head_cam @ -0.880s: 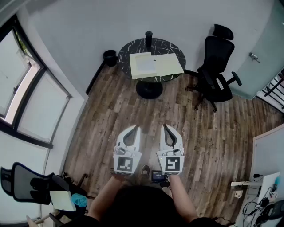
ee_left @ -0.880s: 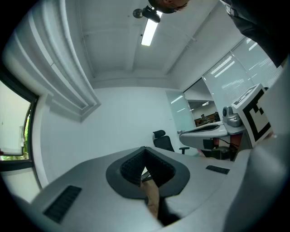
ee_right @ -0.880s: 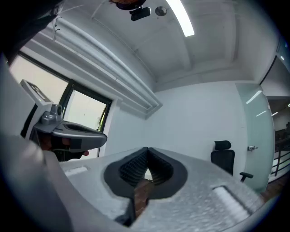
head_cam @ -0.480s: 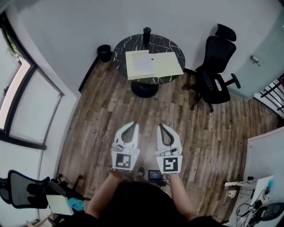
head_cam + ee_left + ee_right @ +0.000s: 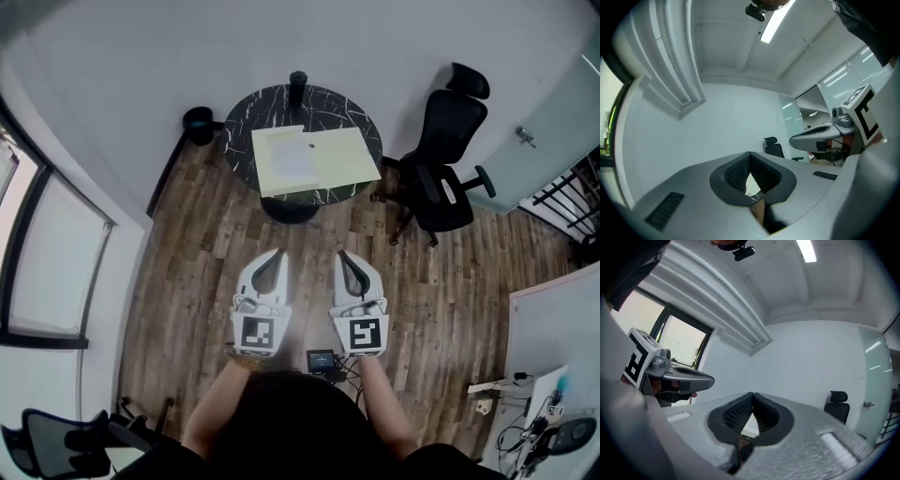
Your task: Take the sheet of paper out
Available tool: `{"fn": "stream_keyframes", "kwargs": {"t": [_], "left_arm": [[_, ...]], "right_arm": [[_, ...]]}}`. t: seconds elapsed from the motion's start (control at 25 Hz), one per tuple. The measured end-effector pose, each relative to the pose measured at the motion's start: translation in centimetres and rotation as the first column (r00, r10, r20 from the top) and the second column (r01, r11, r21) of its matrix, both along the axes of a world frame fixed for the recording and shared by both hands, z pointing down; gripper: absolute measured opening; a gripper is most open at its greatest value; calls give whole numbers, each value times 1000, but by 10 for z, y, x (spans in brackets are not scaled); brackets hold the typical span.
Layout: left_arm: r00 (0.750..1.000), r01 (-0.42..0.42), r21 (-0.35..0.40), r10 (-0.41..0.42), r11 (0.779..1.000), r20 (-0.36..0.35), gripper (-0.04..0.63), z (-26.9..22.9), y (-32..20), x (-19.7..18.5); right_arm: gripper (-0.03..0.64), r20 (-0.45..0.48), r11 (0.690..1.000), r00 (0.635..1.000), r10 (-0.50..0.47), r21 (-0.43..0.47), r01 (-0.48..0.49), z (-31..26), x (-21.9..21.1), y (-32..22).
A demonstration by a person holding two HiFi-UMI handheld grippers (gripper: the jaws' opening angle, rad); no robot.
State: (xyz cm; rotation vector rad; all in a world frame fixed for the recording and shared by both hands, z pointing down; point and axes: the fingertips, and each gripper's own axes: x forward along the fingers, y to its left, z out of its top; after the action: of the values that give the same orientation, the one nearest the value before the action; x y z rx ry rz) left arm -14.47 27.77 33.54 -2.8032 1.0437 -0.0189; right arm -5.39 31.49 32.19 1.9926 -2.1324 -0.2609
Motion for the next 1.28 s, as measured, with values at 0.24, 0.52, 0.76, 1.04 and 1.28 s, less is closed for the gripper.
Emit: {"fn": "stream_keyframes", "kwargs": {"t": [0.24, 0.52, 0.76, 1.04, 1.28], "left_arm": [[999, -36, -17, 36, 999, -30, -6, -1, -49, -7], [994, -32, -77, 24, 997, -103, -6, -3, -79, -12], [997, -48, -97, 42, 994, -64, -6, 23, -108, -1], [997, -72, -77, 72, 994, -2, -6, 40, -143, 38], [997, -81, -107, 80, 991, -20, -6, 41, -194, 89]], "right_arm": [[-2, 5, 999, 999, 46, -20, -46, 8, 4, -49], [-2, -42, 996, 997, 67, -53, -69, 12, 12, -82], [-2, -36, 993, 995, 93, -75, -95, 29, 37, -118], [-2, 17, 994, 998, 64, -91, -63, 52, 78, -174], [-2, 56, 994, 998, 37, -104, -31, 65, 119, -241]]}}
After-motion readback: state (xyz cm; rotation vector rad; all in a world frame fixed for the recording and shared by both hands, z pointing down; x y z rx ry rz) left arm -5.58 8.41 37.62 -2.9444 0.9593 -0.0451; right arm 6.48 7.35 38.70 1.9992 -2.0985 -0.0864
